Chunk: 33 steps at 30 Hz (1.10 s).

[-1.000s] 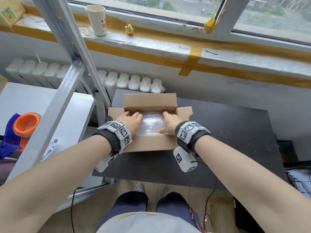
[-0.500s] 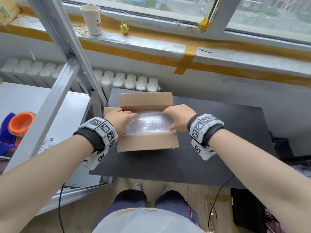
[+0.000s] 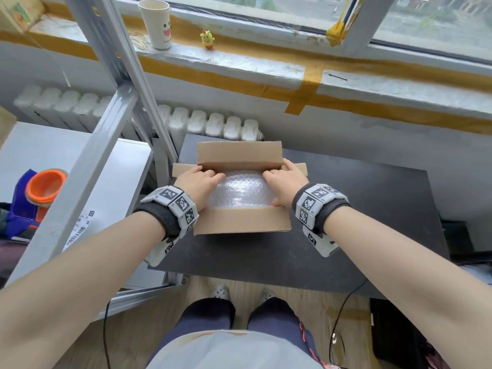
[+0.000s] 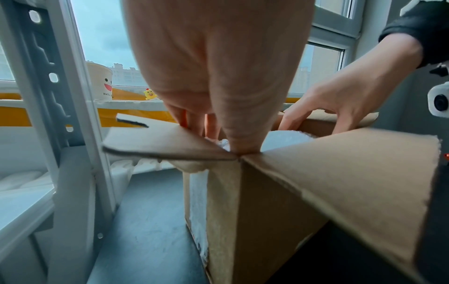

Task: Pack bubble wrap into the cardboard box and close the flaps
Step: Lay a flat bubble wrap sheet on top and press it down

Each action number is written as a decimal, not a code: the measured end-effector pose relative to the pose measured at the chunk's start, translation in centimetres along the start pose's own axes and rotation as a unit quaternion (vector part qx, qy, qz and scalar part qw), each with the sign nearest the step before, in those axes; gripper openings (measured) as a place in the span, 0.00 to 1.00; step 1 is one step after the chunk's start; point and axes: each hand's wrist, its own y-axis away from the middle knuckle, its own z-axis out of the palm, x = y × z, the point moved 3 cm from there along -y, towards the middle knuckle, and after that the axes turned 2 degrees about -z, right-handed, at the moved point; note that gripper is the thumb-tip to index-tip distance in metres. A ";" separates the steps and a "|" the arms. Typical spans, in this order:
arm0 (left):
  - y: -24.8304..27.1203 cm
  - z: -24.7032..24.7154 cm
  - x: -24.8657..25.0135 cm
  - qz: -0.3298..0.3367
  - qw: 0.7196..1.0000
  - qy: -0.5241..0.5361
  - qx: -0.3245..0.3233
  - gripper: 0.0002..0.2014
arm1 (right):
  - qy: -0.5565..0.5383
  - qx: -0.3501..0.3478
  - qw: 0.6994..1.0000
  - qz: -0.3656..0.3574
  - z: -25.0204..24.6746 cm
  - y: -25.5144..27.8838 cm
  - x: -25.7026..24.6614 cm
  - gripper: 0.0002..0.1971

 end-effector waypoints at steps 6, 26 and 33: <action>0.7 -0.8 1.3 0.002 1.000 0.003 -0.010 0.33 | -0.191 0.013 0.980 0.051 -0.7 1.9 -0.6 0.31; 2.8 1.8 4.7 -0.021 0.984 0.138 -0.108 0.26 | -0.349 -0.014 0.912 0.215 1.4 -0.6 -4.3 0.39; 2.0 1.7 3.5 0.006 0.987 0.119 -0.108 0.23 | -0.357 -0.009 0.916 0.182 1.6 0.7 -4.6 0.33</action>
